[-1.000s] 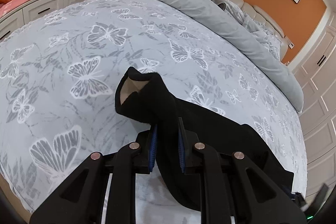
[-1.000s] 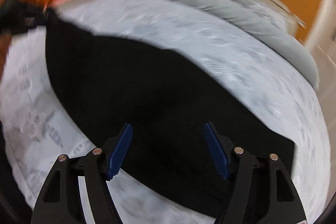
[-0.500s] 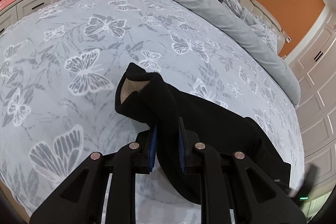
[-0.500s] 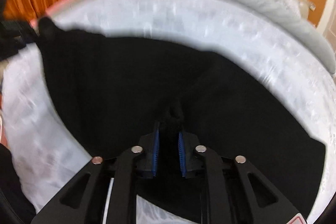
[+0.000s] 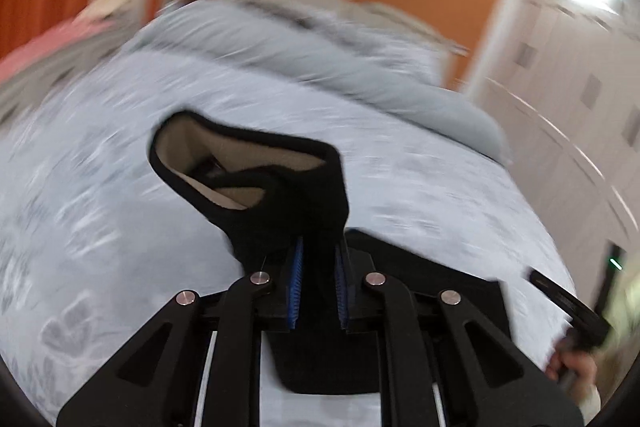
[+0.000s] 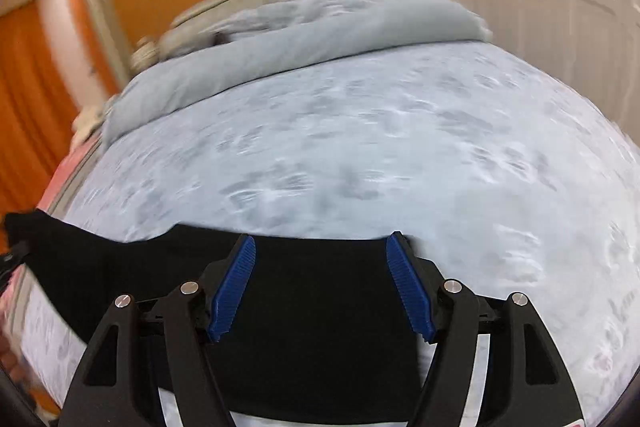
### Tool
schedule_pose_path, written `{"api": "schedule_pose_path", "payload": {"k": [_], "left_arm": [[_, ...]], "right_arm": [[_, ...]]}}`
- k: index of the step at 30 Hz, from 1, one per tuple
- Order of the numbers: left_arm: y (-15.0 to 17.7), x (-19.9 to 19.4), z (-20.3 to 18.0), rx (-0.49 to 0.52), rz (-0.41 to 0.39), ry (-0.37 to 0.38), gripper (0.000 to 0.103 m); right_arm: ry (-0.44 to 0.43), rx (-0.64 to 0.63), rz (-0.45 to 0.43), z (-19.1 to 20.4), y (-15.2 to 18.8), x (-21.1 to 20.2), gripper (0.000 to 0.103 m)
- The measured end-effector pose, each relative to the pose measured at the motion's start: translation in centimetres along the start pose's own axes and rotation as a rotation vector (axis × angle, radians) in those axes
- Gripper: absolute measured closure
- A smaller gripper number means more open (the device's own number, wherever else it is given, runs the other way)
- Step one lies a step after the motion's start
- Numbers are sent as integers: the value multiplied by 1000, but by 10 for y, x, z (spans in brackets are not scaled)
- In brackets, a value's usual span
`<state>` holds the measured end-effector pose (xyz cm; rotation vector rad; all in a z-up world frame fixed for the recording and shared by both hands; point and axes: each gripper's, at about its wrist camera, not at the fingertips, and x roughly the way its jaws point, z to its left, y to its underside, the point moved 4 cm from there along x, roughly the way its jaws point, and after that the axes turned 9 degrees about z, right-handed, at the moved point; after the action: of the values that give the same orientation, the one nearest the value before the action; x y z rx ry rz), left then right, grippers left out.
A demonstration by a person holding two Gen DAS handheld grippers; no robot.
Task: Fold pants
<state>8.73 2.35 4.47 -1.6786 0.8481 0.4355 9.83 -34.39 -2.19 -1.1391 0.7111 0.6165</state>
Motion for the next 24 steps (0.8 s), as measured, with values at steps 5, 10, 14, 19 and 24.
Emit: {"api": "schedule_pose_path", "payload": {"k": [5,10,14,19,24], "left_arm": [[42,46,-129,222,135,123,38],[83,60,-153,343,117,53,15],[69,41,-108,248,122,96,9],[45,42,-30,123,35,-141,8],[44,61,15,85,56,-280,8]], "right_arm": [[19,50,25,-50,9,-7,37],[-23,44,56,-61,15,-9,36],[-89,-11,111,-41,23,0,36],[-216,-50,256,12,39,37,36],[-208,-127,379,64,56,79,36]]}}
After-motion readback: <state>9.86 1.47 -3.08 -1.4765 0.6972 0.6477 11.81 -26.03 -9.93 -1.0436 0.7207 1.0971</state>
